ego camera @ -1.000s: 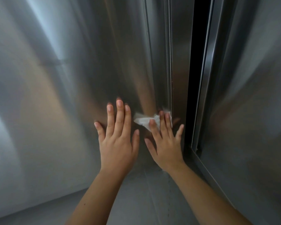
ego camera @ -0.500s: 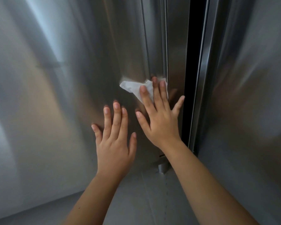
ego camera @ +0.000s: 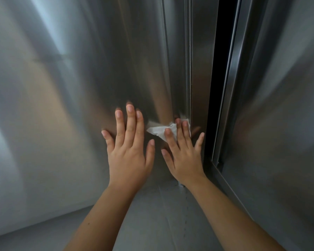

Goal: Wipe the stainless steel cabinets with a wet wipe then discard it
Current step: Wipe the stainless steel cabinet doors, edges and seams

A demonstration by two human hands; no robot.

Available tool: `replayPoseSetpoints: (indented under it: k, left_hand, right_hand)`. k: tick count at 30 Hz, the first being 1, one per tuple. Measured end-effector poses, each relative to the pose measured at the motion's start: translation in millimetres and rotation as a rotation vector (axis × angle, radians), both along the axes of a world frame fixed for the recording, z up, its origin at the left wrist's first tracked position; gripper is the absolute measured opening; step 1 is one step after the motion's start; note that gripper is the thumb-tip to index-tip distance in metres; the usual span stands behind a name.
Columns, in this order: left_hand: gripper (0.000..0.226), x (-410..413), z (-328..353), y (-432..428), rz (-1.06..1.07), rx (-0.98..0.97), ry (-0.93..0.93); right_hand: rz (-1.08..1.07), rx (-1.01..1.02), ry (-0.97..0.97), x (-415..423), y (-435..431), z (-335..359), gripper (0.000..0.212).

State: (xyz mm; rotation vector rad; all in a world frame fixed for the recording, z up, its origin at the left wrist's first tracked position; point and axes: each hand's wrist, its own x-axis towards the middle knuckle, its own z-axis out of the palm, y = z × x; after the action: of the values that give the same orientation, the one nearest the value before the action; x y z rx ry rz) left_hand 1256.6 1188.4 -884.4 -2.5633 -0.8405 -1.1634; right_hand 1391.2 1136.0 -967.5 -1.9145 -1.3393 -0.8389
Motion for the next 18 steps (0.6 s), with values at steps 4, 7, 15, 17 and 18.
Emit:
replayPoseSetpoints:
  k: [4, 7, 15, 17, 18]
  left_hand:
    - [0.066, 0, -4, 2, 0.018, 0.022, 0.025]
    - [0.066, 0, -5, 4, 0.022, 0.022, 0.033]
    - [0.067, 4, -4, 0, 0.026, 0.036, 0.015]
    - [0.066, 5, -4, 0, 0.029, 0.034, 0.008]
    - [0.065, 5, -4, 0, 0.03, 0.034, 0.008]
  right_hand:
    - [0.005, -0.045, -0.037, 1, -6, -18, 0.07]
    - [0.0, -0.102, -0.031, 0, -11, -30, 0.069]
    - [-0.051, -0.281, 0.007, -8, -26, -61, 0.061]
    - [-0.056, -0.321, 0.026, -10, -28, -67, 0.058]
    - [-0.054, -0.34, 0.03, -11, -30, -70, 0.059]
